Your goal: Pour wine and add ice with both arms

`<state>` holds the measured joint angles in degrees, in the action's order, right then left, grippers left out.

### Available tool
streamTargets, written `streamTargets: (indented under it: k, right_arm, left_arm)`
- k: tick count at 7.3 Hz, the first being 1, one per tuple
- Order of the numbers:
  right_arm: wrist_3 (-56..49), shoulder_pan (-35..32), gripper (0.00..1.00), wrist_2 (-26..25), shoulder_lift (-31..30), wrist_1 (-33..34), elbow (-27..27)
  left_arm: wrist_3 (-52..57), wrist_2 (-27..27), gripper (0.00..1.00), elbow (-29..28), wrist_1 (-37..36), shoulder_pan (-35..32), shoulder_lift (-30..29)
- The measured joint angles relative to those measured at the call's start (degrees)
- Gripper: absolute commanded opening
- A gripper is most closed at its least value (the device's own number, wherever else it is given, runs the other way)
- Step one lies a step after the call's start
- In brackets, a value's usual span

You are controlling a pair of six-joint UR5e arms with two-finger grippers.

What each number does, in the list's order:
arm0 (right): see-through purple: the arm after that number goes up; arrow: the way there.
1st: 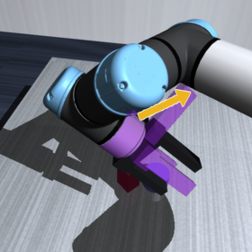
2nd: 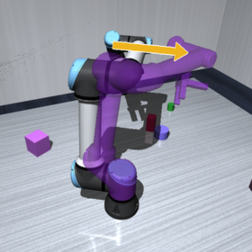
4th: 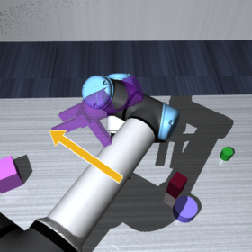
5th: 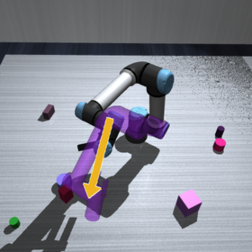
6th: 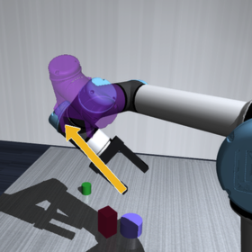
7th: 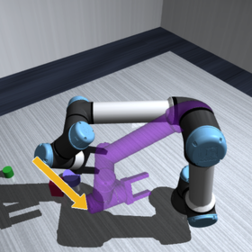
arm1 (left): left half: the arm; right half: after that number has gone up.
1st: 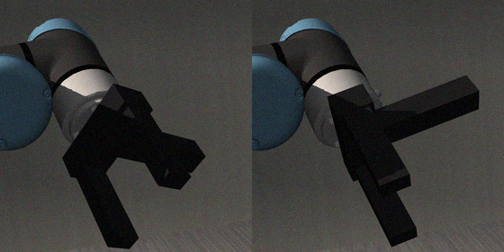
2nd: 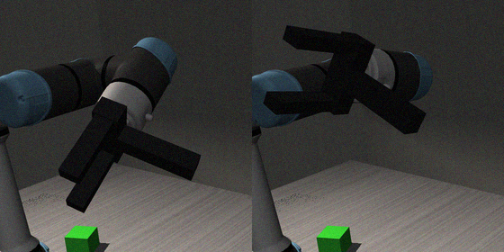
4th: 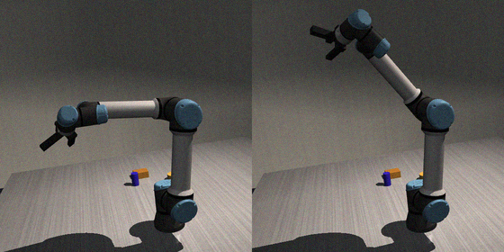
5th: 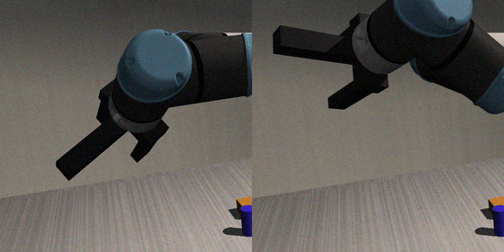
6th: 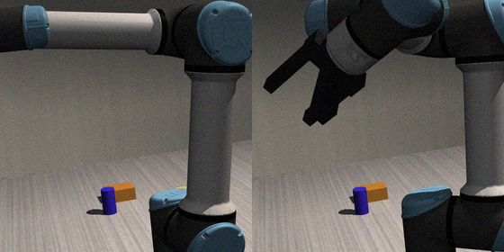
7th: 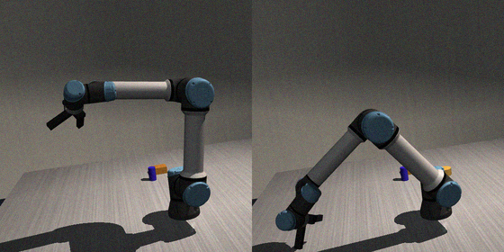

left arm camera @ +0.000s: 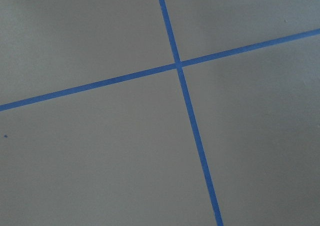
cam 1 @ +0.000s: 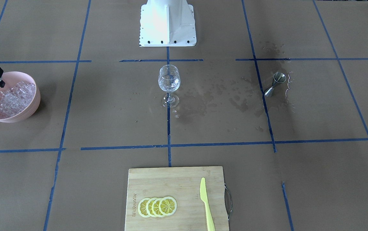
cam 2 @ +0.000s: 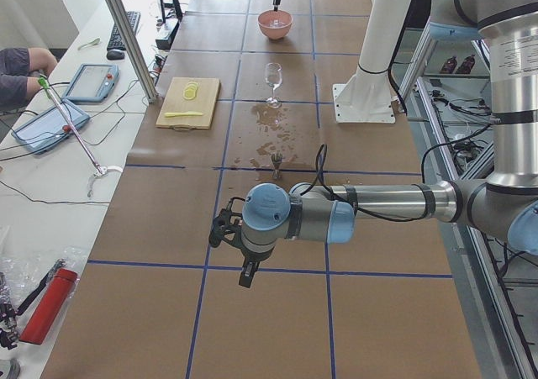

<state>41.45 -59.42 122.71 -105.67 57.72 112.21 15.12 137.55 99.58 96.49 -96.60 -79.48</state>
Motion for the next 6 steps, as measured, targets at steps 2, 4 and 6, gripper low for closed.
streamTargets:
  k: [2,4,6]
  right_arm:
    - [0.34,3.22,0.81,-2.62,0.34,-0.16,-1.07]
    - [0.38,5.21,0.79,-4.47,1.89,-0.27,-3.69]
    - [0.39,6.2,0.71,-4.88,2.89,-0.34,-5.44]
  left_arm:
    - [0.0,0.0,1.0,0.0,0.02,0.0,-0.02]
    - [0.0,0.0,1.0,0.0,0.02,0.01,0.02]
    - [0.0,0.0,1.0,0.0,0.1,0.0,0.02]
